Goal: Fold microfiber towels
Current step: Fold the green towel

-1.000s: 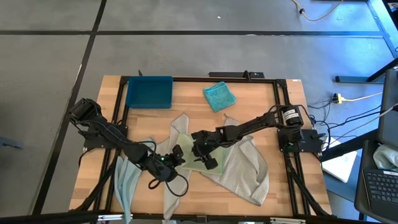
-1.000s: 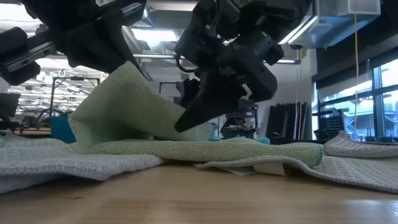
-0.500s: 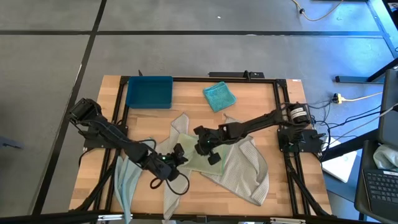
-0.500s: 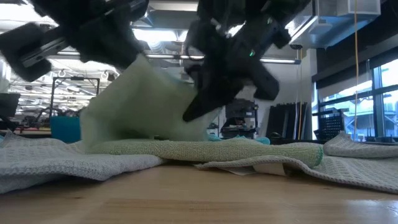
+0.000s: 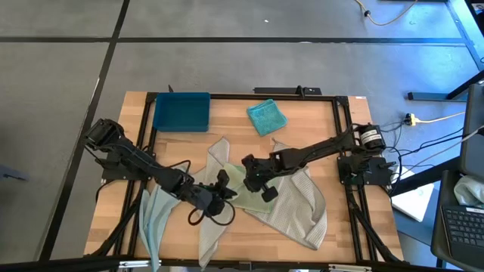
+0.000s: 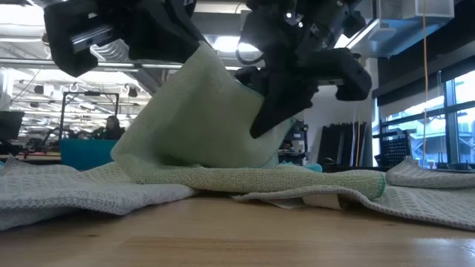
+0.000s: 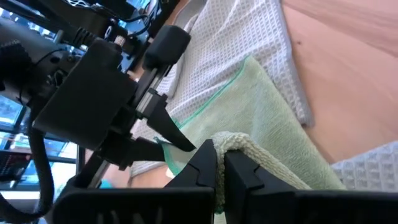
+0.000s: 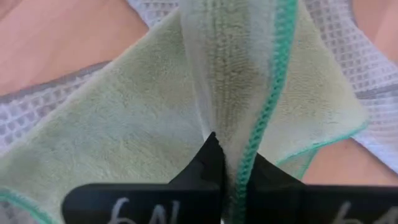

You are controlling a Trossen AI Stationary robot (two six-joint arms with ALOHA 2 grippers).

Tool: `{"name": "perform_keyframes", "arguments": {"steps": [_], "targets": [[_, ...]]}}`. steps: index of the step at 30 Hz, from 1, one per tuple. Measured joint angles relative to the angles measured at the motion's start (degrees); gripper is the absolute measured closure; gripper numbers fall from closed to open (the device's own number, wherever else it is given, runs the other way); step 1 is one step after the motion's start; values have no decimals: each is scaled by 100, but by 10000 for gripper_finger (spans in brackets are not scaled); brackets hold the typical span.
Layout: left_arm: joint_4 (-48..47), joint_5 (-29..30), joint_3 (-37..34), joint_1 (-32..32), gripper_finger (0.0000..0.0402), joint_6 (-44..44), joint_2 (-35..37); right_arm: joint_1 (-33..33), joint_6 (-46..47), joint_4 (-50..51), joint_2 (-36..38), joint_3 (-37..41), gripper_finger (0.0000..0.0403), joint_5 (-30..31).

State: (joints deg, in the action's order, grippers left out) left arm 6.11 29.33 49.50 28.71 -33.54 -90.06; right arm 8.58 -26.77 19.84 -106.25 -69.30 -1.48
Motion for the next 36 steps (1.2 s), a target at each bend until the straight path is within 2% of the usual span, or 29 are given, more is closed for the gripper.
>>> {"name": "perform_keyframes", "arguments": {"steps": [5,10,16,22,29,36], "targets": [[70,27,-2,-10,401,21,0,0,-534,51,50,-2,385,545],[210,18,-2,-26,401,329,-24,-4,-957,70,49,-2,396,620],[987,20,77,-50,401,235,-657,12,-969,341,123,18,385,768],[988,570,531,-63,401,-34,-1211,86,-944,1008,431,24,397,1210],[958,332,1062,-283,401,-48,-1549,122,-527,1363,497,89,381,994],[997,77,1247,-397,401,150,-1834,178,-440,1226,480,588,393,658]]}}
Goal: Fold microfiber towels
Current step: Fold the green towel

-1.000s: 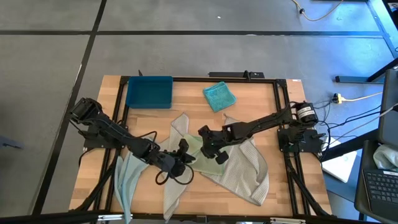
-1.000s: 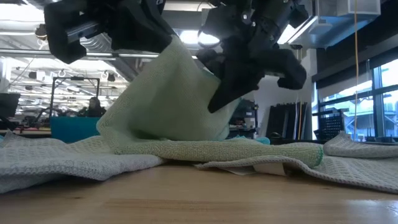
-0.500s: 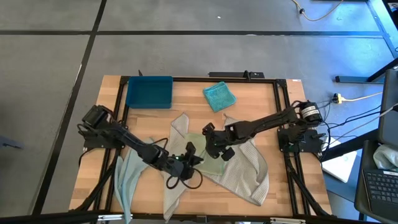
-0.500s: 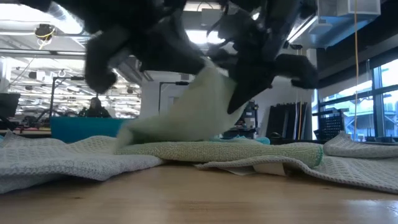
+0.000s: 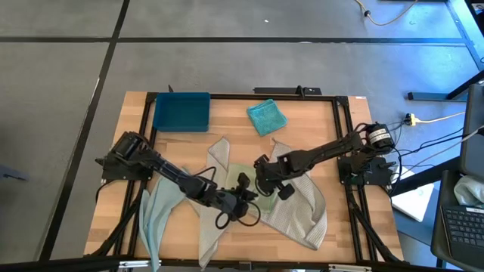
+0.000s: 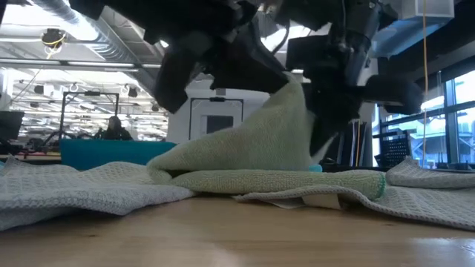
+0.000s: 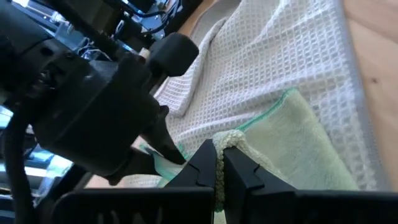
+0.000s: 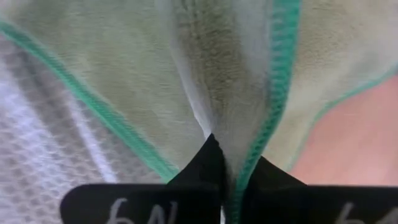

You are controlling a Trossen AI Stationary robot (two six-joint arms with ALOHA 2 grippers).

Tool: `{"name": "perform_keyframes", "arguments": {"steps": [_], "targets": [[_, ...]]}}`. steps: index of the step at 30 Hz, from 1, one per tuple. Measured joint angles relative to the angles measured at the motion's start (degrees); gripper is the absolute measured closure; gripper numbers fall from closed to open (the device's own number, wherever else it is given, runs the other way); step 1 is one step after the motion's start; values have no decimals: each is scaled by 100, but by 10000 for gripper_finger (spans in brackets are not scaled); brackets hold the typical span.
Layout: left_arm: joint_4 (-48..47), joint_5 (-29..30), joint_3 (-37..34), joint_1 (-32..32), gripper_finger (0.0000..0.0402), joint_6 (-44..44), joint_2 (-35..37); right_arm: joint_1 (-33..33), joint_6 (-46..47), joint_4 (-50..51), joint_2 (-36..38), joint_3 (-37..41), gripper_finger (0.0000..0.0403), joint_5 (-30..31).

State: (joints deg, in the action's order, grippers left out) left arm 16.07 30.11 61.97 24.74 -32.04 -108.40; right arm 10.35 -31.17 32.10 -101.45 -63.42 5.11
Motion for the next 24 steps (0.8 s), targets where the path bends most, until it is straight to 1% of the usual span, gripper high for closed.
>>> {"name": "perform_keyframes", "arguments": {"steps": [3,5,7,10,14,18,24], "targets": [[111,-225,18,-2,401,9,-100,0,247,-128,0,103,386,-262],[180,-444,18,-4,401,19,-163,0,348,-121,0,124,371,-263],[230,-597,25,29,401,27,-193,-19,403,-62,-14,144,355,-162],[266,-709,26,35,401,95,-221,-23,400,-67,-15,139,329,222],[493,-650,25,43,400,197,-223,-13,390,-10,-15,136,296,343],[481,-604,25,6,384,201,-223,-14,414,17,-15,134,270,396],[472,-561,25,-197,346,493,-223,-11,556,22,-13,131,250,1050]]}}
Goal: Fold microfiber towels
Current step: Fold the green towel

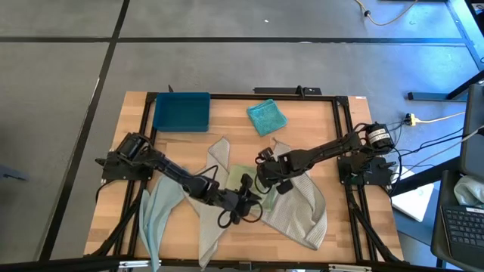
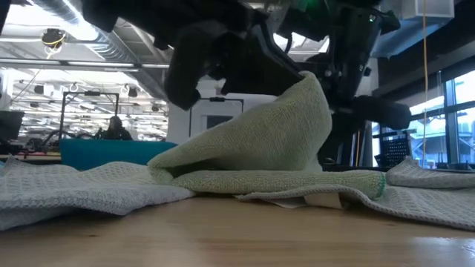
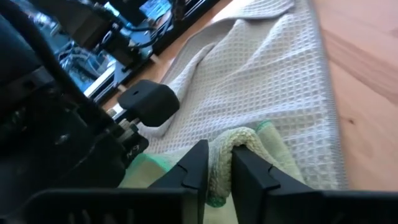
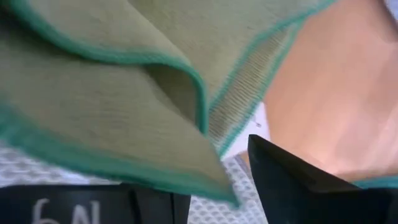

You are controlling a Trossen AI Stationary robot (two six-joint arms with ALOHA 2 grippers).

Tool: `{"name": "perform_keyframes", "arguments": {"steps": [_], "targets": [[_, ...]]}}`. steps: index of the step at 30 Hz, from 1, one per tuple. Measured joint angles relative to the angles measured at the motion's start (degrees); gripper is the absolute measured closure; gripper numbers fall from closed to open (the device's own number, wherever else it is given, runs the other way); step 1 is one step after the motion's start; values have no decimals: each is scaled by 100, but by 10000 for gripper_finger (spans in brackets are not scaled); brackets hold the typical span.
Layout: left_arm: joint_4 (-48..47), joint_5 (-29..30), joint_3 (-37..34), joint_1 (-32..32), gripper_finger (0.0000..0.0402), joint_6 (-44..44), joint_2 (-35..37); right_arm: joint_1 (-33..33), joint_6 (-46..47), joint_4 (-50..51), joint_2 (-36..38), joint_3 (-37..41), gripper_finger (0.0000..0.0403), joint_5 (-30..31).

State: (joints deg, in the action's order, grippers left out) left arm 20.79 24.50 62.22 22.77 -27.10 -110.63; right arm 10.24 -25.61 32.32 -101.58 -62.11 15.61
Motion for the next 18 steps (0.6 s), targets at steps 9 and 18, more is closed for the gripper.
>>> {"name": "perform_keyframes", "arguments": {"steps": [9,18], "targets": [[-8,-332,-2,-27,329,121,0,4,2,215,2,-9,249,97],[37,-451,-2,-27,328,116,0,7,375,651,151,-9,249,282]]}}
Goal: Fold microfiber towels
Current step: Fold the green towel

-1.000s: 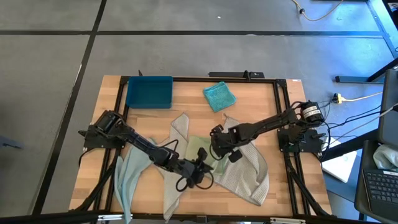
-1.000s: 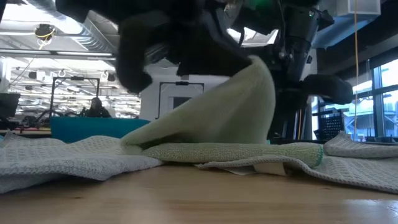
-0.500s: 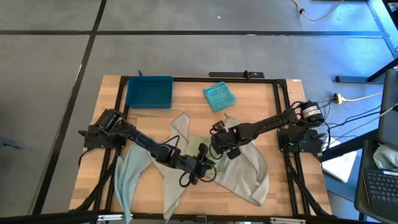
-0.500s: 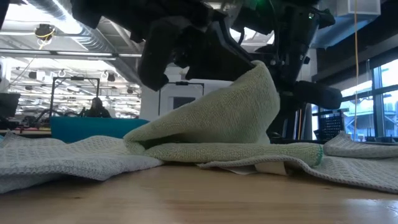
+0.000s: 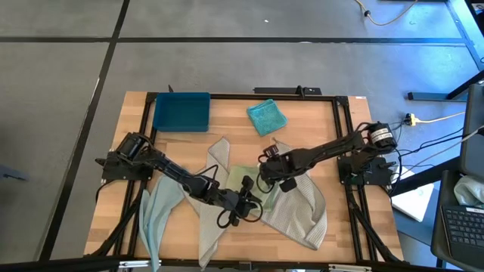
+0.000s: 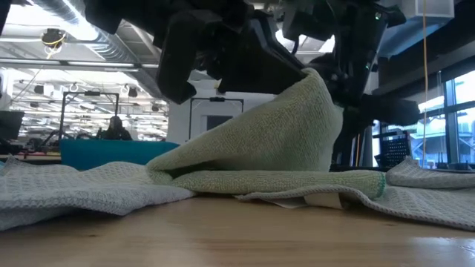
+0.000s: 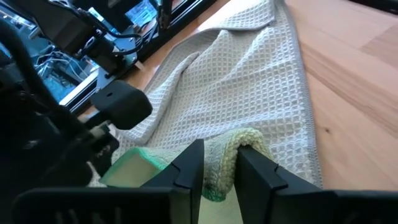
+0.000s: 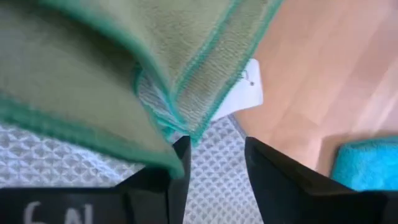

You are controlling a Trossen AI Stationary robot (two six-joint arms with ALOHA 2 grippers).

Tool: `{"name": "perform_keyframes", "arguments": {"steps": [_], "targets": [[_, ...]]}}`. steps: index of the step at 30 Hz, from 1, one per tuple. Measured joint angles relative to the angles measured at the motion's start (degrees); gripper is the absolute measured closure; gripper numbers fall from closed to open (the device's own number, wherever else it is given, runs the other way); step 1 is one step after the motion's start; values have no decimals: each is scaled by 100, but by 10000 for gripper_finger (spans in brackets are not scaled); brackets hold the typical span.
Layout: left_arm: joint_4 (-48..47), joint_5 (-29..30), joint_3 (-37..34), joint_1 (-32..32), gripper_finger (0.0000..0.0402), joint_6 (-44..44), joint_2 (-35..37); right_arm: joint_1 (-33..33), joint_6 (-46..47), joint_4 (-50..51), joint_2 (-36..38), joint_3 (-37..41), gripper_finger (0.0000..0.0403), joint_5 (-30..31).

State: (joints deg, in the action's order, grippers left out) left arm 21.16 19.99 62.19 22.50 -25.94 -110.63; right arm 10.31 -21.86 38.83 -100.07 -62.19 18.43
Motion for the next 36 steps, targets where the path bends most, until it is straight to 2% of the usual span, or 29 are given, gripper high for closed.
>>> {"name": "perform_keyframes", "arguments": {"steps": [4,9,14,17,21,23,25,28,32,36], "targets": [[3,-2,0,-10,313,-3,0,34,240,-3,247,-4,249,4],[-1,5,-2,-111,264,118,0,139,366,-72,526,-7,249,-18],[-16,256,16,-210,223,156,0,286,471,-131,603,-9,249,-34],[-36,545,111,-225,214,107,-2,360,734,-73,603,-9,249,-41],[-739,1299,232,-188,215,-223,175,503,1164,31,603,-9,249,-110],[-1177,1746,262,-190,215,-270,342,572,1393,69,603,-9,249,-270],[-1549,1917,260,-244,215,-182,489,615,1712,116,603,-9,249,-635],[-2078,1593,254,-367,216,339,672,647,2453,211,601,-9,249,-1021],[-2201,813,256,-485,216,809,739,773,3470,289,601,5,249,-1051],[-2150,581,217,-530,216,978,739,944,4130,-264,601,328,249,-1037]]}}
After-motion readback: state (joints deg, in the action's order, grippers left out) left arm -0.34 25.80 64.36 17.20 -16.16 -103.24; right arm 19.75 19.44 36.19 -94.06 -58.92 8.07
